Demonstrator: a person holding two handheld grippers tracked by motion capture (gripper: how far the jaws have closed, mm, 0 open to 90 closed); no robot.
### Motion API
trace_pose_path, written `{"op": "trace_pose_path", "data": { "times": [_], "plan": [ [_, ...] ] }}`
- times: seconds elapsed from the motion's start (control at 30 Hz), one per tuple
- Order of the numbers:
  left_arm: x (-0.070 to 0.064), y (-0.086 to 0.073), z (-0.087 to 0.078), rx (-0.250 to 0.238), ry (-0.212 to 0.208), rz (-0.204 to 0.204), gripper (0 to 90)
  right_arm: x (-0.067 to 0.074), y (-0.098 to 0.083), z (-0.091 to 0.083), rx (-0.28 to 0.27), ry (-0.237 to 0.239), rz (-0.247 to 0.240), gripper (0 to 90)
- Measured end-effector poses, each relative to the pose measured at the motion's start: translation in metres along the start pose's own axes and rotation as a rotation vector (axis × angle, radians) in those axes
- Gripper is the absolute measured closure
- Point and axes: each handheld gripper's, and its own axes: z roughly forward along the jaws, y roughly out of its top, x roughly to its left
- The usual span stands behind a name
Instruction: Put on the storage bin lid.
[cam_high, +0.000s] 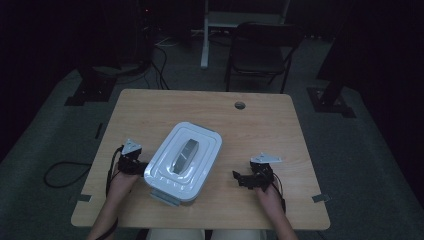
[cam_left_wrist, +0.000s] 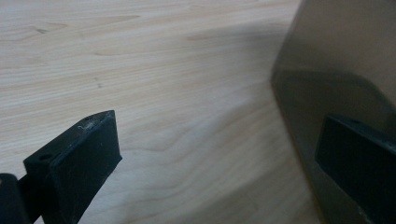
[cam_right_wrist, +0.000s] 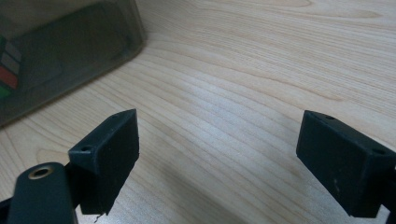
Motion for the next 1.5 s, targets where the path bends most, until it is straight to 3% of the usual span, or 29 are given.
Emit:
{"op": "trace_pose_path", "data": {
  "times": [0.3,0.5,0.77,0.83,0.9,1.07,1.2,1.5],
  "plan": [
    [-0.021,-0.003,-0.004,0.018,-0.020,0.056,0.9,0.000,0.001,-0.001,-0.008,0.003,0.000,13.6],
    [-0.036,-0.003,-0.006,0.022,0.001,0.107,0.8,0.001,0.000,-0.002,-0.021,-0.003,-0.001,13.8],
    [-0.046,-0.003,-0.004,0.044,-0.009,0.084,0.9,0.000,-0.002,-0.004,-0.030,0.004,0.014,13.7],
    [-0.050,-0.002,-0.004,0.050,-0.010,0.099,0.9,-0.001,-0.002,-0.004,-0.025,0.015,0.020,13.8],
    [-0.055,0.000,-0.004,0.053,-0.007,0.114,0.9,-0.001,0.001,-0.005,-0.018,0.058,0.045,13.8],
    [-0.065,0.002,0.002,0.069,-0.042,0.122,0.9,0.007,0.007,-0.009,-0.037,0.068,0.028,13.7],
    [-0.076,0.005,0.005,0.063,-0.062,0.153,0.9,0.011,0.011,-0.013,-0.054,0.078,0.011,13.7],
    [-0.090,0.011,0.017,0.066,-0.100,0.176,0.9,-0.002,0.014,-0.020,-0.060,0.055,0.015,14.5]
  ]
}}
